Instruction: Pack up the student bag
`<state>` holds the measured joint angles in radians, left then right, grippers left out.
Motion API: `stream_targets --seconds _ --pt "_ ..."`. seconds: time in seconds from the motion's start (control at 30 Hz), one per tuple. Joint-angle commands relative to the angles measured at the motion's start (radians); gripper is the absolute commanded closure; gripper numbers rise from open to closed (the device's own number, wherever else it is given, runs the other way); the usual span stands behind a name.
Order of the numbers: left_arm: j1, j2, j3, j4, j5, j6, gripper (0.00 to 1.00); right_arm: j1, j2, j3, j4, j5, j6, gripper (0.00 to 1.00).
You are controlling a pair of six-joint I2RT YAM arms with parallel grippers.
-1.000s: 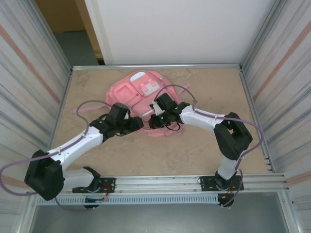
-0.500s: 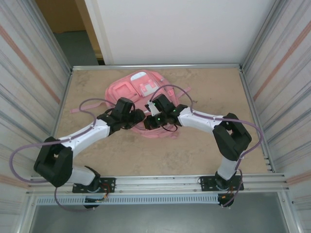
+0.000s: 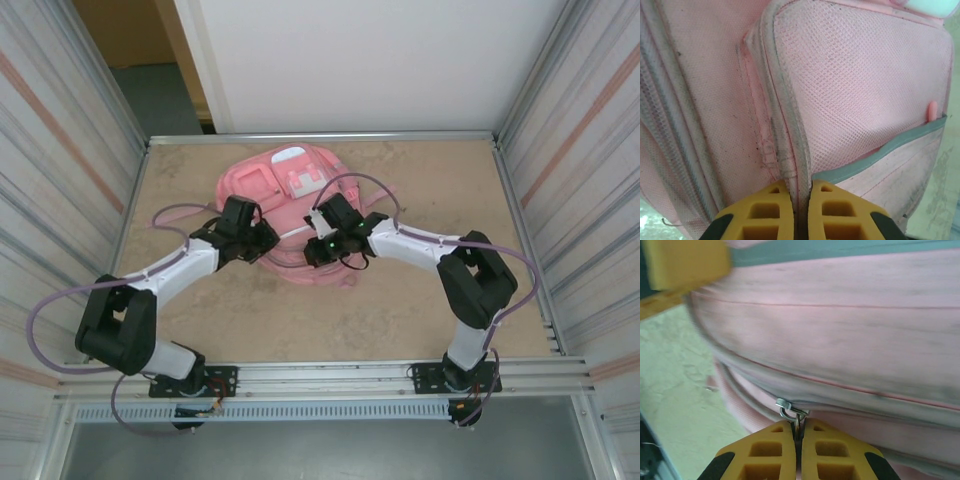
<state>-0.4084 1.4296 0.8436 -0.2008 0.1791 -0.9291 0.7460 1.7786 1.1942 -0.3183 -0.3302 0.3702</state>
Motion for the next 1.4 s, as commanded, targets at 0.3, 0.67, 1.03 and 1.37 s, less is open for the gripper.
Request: stream_targets --seconds 0.3,0.67,1.03,1.37 --pt "0.268 0.076 0.093 -0.129 0.141 0.347 1.00 -0.154 -0.044 -0.030 -0.243 0.206 -0.158 1.00" --pt "0.344 0.332 0.421 -0.258 0.281 0.461 0.82 0.020 -0.050 0.026 -0.205 0.145 -0.189 1.00" --pt "0.279 0.009 0.228 -0.515 0.172 0.370 0.51 0.140 -0.031 0.067 -0.006 0.044 -0.090 1.00" --pt "0.154 -0.046 0.082 -0.315 0.142 0.155 0.49 0.222 0.095 0.130 0.074 -0.053 -0.006 1.00"
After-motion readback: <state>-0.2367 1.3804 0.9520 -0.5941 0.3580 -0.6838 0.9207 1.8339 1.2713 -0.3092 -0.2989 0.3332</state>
